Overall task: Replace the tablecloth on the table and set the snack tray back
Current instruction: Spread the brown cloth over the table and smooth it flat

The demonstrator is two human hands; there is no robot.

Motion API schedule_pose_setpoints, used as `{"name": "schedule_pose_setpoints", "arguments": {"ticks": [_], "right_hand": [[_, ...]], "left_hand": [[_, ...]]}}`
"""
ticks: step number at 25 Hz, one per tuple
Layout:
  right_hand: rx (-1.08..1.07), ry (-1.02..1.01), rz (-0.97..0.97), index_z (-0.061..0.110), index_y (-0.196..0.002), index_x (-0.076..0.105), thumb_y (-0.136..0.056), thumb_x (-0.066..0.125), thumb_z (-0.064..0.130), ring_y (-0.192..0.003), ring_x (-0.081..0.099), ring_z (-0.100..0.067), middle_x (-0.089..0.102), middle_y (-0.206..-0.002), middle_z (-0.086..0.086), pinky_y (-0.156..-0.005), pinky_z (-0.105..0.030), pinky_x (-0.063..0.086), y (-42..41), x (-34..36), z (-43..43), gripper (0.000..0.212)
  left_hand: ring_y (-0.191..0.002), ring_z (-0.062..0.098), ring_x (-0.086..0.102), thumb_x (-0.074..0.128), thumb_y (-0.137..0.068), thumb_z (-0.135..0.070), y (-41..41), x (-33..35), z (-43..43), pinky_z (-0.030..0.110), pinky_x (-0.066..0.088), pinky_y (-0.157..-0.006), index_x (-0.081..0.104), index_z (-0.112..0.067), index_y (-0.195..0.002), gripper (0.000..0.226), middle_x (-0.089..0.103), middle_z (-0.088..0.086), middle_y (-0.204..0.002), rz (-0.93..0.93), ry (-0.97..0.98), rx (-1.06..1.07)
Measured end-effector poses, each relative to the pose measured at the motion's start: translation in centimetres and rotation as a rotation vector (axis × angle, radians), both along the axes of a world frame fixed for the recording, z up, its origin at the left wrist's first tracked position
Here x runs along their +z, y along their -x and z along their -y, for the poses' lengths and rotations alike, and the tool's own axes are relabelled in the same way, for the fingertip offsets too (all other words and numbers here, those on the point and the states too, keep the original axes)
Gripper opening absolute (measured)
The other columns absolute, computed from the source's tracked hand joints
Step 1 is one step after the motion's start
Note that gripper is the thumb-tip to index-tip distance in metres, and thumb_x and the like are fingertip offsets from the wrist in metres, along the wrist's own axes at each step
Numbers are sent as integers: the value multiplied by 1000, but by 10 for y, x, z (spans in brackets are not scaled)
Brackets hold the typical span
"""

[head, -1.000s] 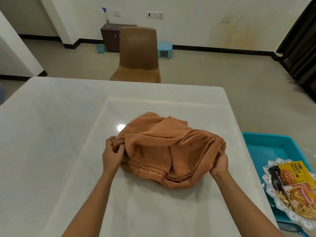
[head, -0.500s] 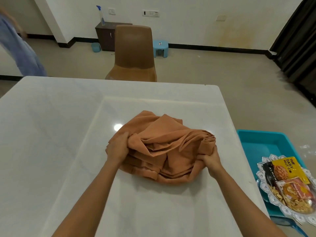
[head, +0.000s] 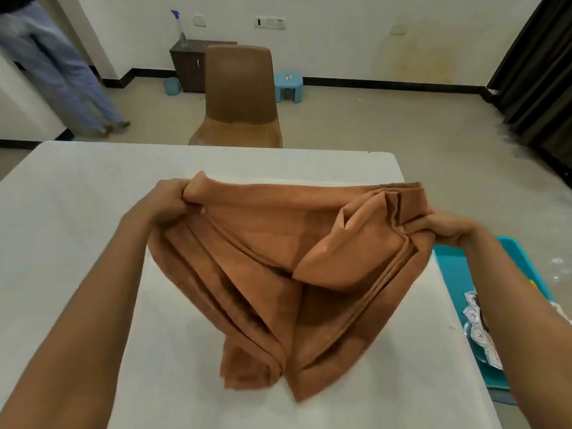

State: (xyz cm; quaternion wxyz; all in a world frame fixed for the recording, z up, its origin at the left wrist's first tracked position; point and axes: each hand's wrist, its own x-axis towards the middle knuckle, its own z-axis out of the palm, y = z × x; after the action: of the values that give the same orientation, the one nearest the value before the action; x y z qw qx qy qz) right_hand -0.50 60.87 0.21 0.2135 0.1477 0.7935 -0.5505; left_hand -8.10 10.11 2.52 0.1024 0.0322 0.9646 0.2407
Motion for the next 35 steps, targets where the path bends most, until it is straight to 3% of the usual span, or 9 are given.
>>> {"name": "schedule_pose_setpoints", "arguments": {"ticks": [4,7,10,12,16,20,25,30,35], "right_hand": [[-501,-506,-355,1,-122,50,-83,65,6,-101,58,-34,58,-116,-24,-87,-37,44,5,-50,27,42],[-407,-590,-345,3,-127,47,-88,59,30,-120,46,-38,48,-129,-22,-97,-40,39,-41,-104,99,49],[-105,-782,-186,15,-153,7,-82,48,68,-143,-1,-42,-1,-156,-27,-115,-51,3,-95,-159,173,97],[-1,-925,-187,21,-152,-4,-72,37,83,-142,-13,-46,-13,-153,-30,-112,-54,-11,-110,-179,192,109],[82,-973,-251,30,-152,12,-74,19,86,-144,8,-42,7,-156,-27,-115,-56,5,-100,-182,154,97],[208,-1024,-288,32,-151,-2,-69,-4,88,-147,-2,-30,-5,-159,-12,-114,-54,-5,-74,-177,102,99],[82,-1063,-324,13,-152,12,-85,61,43,-146,10,-35,16,-157,-20,-116,-54,1,-43,-149,113,89],[-98,-797,-306,6,-142,33,-87,61,16,-145,20,-26,36,-149,-15,-119,-45,3,-57,-159,153,63],[-3,-1019,-411,14,-120,57,-84,63,15,-118,49,-27,58,-114,-10,-117,-49,19,-54,-157,146,37]], "left_hand": [[-134,39,34,59,-88,-23,-24,-56,-39,57,30,-108,37,-14,-140,58,39,19,-145,-460,216,271],[-145,38,6,35,-94,-54,-85,-106,-104,54,1,-117,22,-11,-150,72,12,18,-158,-262,78,136],[-143,42,-12,8,-73,-83,-134,-159,-142,59,-14,-111,1,-39,-151,90,-13,8,-159,30,41,55],[-141,45,-18,2,-62,-93,-136,-184,-133,62,-17,-108,-9,-51,-145,94,-21,-1,-158,64,58,53],[-141,44,-19,7,-54,-97,-117,-196,-101,63,-18,-106,-8,-54,-144,101,-21,-14,-155,58,159,49],[-144,34,-18,13,-57,-95,-114,-198,-78,63,-25,-102,-5,-56,-144,97,-18,-22,-154,73,177,25],[-145,26,-17,5,-59,-96,-118,-195,-65,59,-23,-106,-1,-47,-148,101,-19,-18,-155,47,69,-20],[-145,25,-16,12,-52,-101,-143,-200,-59,53,-23,-109,-6,-40,-149,115,-19,-12,-156,0,112,-173],[-146,26,-15,30,-56,-98,-155,-207,-64,55,-4,-116,-4,-44,-149,113,-22,0,-157,-69,-5,-28]]}}
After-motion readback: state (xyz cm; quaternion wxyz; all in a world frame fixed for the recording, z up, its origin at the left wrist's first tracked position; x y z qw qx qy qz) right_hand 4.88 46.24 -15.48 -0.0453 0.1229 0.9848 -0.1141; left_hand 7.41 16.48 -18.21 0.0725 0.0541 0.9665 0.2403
